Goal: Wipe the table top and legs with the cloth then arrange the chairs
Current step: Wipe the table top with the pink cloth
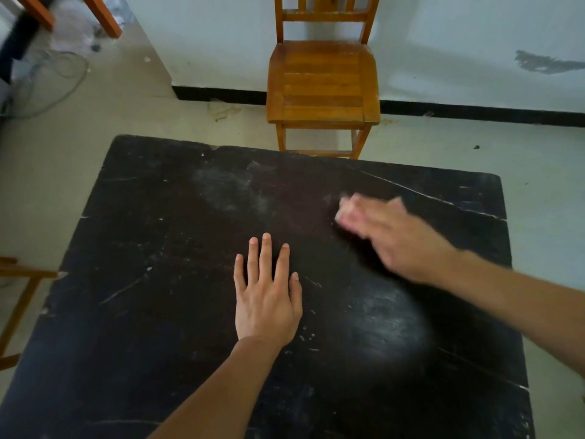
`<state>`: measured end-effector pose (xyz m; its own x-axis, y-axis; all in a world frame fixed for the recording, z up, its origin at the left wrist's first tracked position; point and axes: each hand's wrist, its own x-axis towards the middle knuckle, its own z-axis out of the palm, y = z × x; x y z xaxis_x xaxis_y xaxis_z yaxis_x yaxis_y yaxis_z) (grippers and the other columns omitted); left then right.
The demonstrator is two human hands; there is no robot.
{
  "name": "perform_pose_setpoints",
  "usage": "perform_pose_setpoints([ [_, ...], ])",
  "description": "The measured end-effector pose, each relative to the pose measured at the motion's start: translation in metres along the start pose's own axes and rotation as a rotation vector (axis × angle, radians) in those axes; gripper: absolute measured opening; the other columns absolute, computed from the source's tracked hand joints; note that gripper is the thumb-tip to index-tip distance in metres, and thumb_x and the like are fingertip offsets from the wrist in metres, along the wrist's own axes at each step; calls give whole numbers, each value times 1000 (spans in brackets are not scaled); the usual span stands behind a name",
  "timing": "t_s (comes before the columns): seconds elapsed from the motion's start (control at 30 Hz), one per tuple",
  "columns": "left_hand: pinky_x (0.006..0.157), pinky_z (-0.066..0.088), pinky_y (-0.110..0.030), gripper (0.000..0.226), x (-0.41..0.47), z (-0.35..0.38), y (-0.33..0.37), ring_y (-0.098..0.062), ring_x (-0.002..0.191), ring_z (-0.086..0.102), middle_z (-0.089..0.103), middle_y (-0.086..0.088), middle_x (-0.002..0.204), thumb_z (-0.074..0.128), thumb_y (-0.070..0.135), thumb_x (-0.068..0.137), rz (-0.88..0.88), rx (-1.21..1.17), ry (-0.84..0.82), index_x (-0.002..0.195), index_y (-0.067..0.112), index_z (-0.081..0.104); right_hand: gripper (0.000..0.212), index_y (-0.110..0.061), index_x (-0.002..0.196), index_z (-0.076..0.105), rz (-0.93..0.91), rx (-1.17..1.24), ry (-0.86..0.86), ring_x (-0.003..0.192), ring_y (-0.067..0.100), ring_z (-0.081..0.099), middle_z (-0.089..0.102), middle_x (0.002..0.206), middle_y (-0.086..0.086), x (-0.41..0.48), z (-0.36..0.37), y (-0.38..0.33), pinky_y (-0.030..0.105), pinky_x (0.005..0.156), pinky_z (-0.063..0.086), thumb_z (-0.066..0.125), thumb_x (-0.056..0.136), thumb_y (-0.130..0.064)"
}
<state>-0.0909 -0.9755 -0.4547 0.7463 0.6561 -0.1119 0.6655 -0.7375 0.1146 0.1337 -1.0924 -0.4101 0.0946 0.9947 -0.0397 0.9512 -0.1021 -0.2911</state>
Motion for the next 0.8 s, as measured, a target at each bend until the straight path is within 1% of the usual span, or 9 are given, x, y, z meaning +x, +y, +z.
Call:
perform_pose_setpoints([
  [0.1,117,17,-50,53,-3,-1,0,-30,146,18,27,-12,156,22,38,97,3,-17,7,142,17,40,52,-25,140,50,-289,-78,-178,147,13,20,37,154,0,-11,29,-14,39,120,13,55,90,-12],
  [0.13,117,16,-50,53,-2,-1,0,-30,146,18,27,-12,156,22,38,97,2,-21,11,142,16,40,49,-28,140,49,-200,-79,-119,147,15,24,37,155,-1,4,24,0,41,119,19,48,93,-13],
  [0.27,117,15,-50,52,-4,1,1,-30,146,17,26,-11,156,23,38,98,-1,-22,8,143,17,39,32,-11,128,53,729,-74,255,117,30,55,56,124,13,71,-38,88,36,95,43,39,100,-4],
  [0.3,117,15,-50,52,-3,0,1,-30,146,18,27,-11,156,23,38,98,2,-19,10,142,17,39,32,-9,126,54,741,-69,298,119,29,54,57,124,13,77,-42,85,37,99,43,38,99,-1],
  [0.47,117,16,-50,51,-3,1,1,-30,146,18,27,-12,156,27,37,97,-4,-7,1,142,17,40,58,-30,148,37,-74,43,-129,148,9,15,26,160,-7,79,20,-12,51,119,8,41,97,-2],
  [0.53,118,16,-50,50,-2,0,1,-30,146,18,27,-12,156,28,37,97,3,-12,2,142,17,40,52,-31,145,41,-28,7,-46,145,15,28,35,155,-2,97,20,2,50,119,17,41,99,-7],
  [0.6,117,16,-50,50,-2,0,0,-30,145,19,27,-12,155,28,37,98,10,-14,11,142,17,40,36,-18,134,50,413,-33,118,121,25,55,57,128,7,128,0,42,41,102,44,38,101,-10],
  [0.67,116,16,-50,49,-3,0,0,-31,145,20,28,-13,155,29,37,98,26,-11,12,141,17,41,26,-11,120,55,647,-28,173,105,27,60,59,110,9,149,-16,60,38,90,50,36,103,-15],
  [0.8,115,15,-51,50,-2,-1,-1,-31,145,18,26,-13,156,29,37,97,19,-14,6,142,17,39,51,-28,141,46,124,127,36,140,18,36,44,149,-2,181,15,-25,53,118,23,38,98,-1],
])
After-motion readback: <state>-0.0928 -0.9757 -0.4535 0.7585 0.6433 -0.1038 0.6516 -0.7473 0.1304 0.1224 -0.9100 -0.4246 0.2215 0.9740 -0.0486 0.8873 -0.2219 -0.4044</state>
